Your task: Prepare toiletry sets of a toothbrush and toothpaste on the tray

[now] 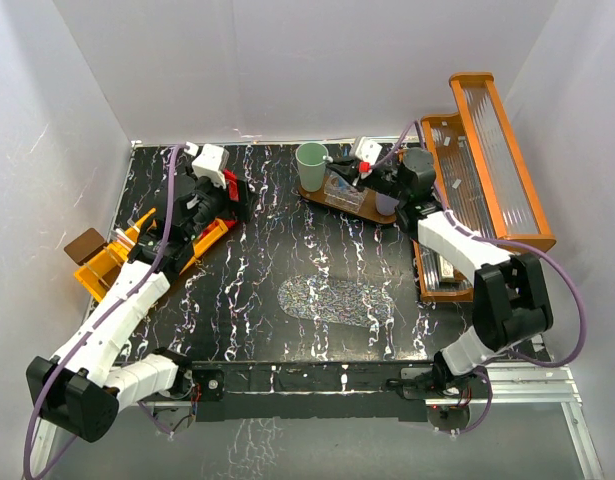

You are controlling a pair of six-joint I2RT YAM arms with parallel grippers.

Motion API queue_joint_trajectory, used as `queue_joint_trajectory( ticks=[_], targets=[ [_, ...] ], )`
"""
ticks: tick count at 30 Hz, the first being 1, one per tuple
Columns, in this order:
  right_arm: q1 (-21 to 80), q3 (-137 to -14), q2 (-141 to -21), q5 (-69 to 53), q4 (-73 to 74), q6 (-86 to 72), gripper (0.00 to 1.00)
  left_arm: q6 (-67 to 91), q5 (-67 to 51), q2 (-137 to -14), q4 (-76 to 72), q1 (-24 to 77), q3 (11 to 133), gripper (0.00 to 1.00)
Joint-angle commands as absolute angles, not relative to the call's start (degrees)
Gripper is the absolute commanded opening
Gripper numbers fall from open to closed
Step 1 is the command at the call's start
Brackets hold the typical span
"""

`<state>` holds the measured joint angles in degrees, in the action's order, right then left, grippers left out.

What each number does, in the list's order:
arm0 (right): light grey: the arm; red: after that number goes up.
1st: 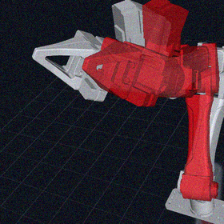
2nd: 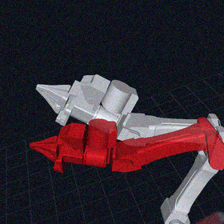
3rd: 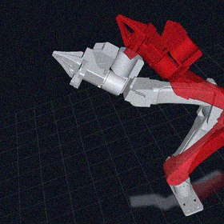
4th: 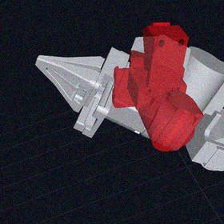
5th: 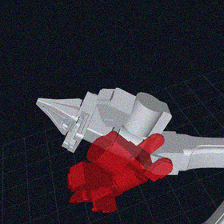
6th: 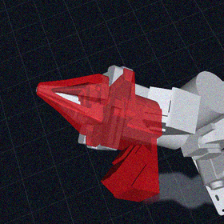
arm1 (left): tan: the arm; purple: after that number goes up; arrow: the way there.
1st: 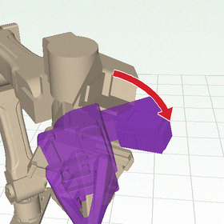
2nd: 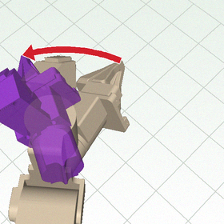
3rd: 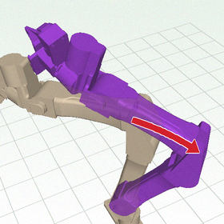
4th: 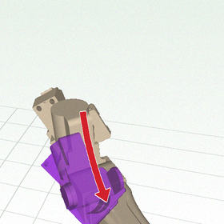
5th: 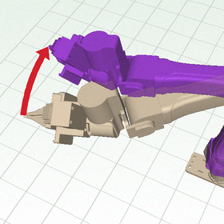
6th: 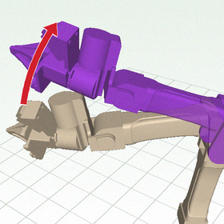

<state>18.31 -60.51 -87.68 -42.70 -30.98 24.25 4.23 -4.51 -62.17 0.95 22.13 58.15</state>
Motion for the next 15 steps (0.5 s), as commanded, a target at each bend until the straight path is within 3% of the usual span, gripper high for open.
queue_joint_trajectory(
  ticks=[1, 15],
  targets=[
    [18.77, -65.94, -90.59, -48.75, -36.58, 27.35, 0.0, 1.49, -1.1, -59.73, -1.18, 22.24, 55.78, 0.8],
    [17.87, -69.28, -99.29, -51.42, -39.9, 29.33, 0.0, 1.07, 0.26, -59.37, -0.97, 22.15, 54.6, 0.81]
  ],
)
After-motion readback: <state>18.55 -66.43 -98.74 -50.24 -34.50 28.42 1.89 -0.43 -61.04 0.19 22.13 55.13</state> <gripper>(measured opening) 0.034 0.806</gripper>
